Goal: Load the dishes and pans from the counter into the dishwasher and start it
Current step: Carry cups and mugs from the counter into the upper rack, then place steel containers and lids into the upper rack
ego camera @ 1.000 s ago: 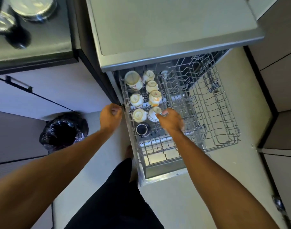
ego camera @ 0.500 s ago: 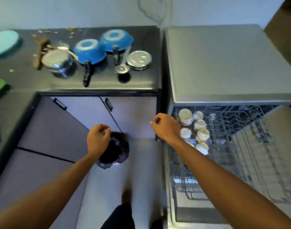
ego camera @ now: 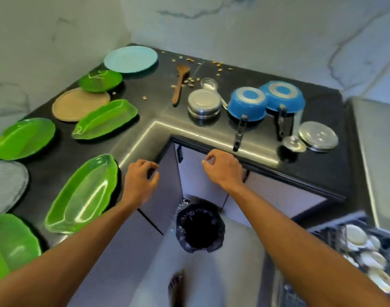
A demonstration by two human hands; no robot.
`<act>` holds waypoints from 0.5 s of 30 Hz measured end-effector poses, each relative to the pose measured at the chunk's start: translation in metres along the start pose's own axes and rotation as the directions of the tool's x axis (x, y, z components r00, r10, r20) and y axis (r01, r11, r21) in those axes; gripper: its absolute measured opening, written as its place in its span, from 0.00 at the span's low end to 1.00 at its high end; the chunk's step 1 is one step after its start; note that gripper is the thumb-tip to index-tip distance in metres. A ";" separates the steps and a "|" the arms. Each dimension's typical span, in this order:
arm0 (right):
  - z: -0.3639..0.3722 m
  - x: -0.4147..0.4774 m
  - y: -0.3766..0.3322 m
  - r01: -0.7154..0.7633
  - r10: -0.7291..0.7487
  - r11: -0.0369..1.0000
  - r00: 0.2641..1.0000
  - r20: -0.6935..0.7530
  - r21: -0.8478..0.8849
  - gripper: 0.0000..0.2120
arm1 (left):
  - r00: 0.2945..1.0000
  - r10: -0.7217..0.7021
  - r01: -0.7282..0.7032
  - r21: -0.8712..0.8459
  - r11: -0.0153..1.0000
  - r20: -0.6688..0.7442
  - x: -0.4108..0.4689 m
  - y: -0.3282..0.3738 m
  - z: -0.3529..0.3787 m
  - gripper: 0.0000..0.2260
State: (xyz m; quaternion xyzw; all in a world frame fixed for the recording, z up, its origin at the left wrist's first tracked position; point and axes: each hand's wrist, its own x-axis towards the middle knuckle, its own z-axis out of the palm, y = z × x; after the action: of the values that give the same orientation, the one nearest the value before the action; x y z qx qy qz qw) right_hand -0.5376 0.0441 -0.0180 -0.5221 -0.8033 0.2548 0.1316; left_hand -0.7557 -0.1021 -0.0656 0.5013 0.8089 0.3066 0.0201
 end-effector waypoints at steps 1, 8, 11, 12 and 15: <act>0.005 0.011 -0.007 0.000 0.000 1.000 1.000 -0.010 0.005 0.13 | 1.000 0.020 -0.020 0.014 1.000 0.012 0.011 -0.004 0.001 0.07; 0.021 0.097 -0.031 0.017 -0.023 0.998 0.994 -0.103 -0.060 0.28 | 0.990 0.021 -0.036 0.107 0.994 0.138 0.085 -0.001 0.035 0.21; 0.014 0.142 -0.031 0.012 -0.029 0.994 0.987 -0.155 -0.112 0.34 | 0.985 0.009 -0.033 0.136 0.990 0.170 0.118 0.007 0.059 0.28; 0.012 0.157 -0.030 0.012 -0.032 0.993 0.984 -0.177 -0.117 0.36 | 0.982 -0.002 -0.025 0.138 0.990 0.191 0.130 0.010 0.065 0.31; 0.005 0.200 -0.026 0.029 -0.054 0.987 0.985 -0.164 -0.155 0.43 | 0.957 0.004 -0.070 0.217 0.974 0.289 0.162 0.013 0.079 0.42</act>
State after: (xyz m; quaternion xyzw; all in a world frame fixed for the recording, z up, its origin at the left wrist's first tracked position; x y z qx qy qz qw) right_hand -0.6439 0.2155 -0.0190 -0.5332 -0.8172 0.1451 0.1636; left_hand -0.7989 0.0727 -0.0787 0.5547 0.8173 0.1374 0.0743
